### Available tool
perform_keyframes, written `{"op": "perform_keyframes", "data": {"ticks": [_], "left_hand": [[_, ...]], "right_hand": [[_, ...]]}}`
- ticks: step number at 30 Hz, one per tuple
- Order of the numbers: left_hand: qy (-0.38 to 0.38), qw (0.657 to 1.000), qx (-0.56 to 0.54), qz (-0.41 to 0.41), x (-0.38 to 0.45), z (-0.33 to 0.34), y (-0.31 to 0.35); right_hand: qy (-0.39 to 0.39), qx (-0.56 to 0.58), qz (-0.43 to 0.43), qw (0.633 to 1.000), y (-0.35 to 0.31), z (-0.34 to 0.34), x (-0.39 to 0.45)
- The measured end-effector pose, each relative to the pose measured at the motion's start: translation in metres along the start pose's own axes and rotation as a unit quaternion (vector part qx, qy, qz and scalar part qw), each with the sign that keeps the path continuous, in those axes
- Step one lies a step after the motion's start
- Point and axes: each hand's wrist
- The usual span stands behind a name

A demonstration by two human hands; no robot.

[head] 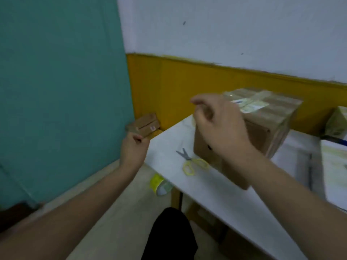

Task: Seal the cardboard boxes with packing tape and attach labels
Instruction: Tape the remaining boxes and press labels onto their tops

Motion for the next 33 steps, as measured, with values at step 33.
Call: {"op": "perform_keyframes", "data": {"ticks": [33], "left_hand": [[-0.476,0.754,0.33,0.309,0.009,-0.04,0.164]], "right_hand": [[-0.291,0.276,0.16,0.902,0.015,0.033,0.013]]}}
Point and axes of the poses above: each hand's wrist, its own x-axis towards the middle knuckle, its own z-axis out of the palm, y = z × x, and after that the axes turned 1 degree about y, right-handed
